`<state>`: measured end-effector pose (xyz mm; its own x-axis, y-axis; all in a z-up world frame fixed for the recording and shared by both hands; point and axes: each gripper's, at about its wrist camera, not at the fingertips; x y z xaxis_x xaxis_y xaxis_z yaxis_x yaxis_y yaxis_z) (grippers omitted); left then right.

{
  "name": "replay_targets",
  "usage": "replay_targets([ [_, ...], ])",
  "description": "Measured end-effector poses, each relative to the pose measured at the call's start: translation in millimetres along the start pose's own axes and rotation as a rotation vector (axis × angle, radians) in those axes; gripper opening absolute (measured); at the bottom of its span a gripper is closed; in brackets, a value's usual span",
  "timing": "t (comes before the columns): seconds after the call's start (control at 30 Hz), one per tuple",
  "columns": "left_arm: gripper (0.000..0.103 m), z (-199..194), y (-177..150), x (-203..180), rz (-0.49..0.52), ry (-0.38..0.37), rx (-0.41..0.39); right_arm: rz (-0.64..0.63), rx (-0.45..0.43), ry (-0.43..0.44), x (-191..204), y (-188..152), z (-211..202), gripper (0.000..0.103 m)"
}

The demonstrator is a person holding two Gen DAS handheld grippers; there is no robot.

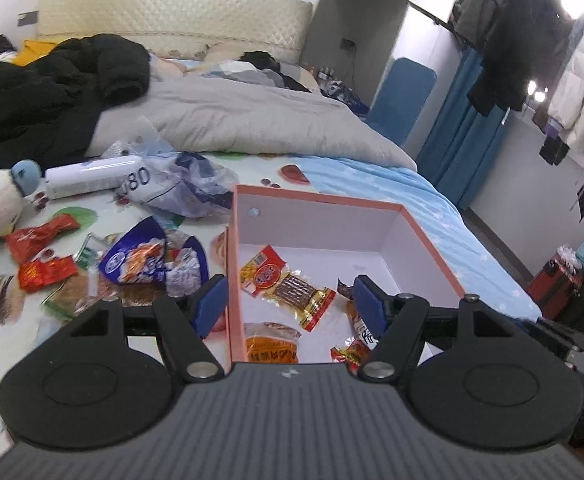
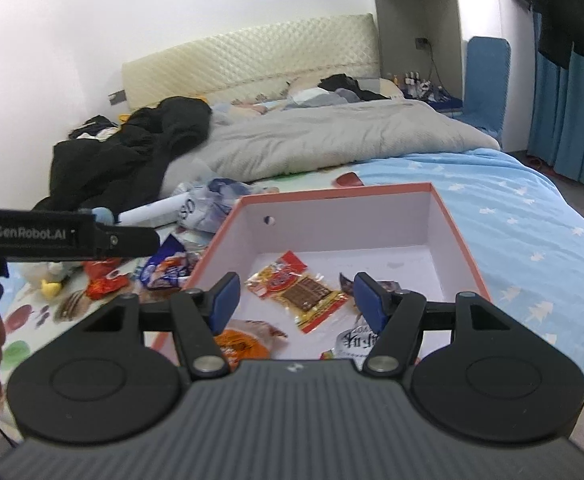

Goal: Organize snacks
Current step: 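Open both tools to drop the snacks into the pink box, then withdraw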

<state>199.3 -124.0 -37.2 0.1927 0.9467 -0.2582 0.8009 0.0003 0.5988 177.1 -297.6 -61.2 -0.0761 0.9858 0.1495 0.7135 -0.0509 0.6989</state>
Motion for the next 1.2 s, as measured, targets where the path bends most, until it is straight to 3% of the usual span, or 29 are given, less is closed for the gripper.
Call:
replay_targets([
  [0.57, 0.073, -83.5, -41.7, 34.5, -0.071, 0.082, -0.064, -0.059, -0.006, 0.081, 40.0, -11.0, -24.0, 0.065],
  [1.2, 0.073, -126.3, -82.6, 88.9, -0.163, 0.122, -0.087, -0.11, -0.031, 0.13, 89.3, -23.5, -44.8, 0.065],
])
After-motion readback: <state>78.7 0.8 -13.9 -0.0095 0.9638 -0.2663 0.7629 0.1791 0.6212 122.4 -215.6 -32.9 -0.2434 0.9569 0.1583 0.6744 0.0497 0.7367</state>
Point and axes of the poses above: each gripper's, at about its wrist camera, not at the fingertips, and z roughly the way its jaws point, x to its left, y to its top, and after that the axes turned 15 degrees about x, right-handed
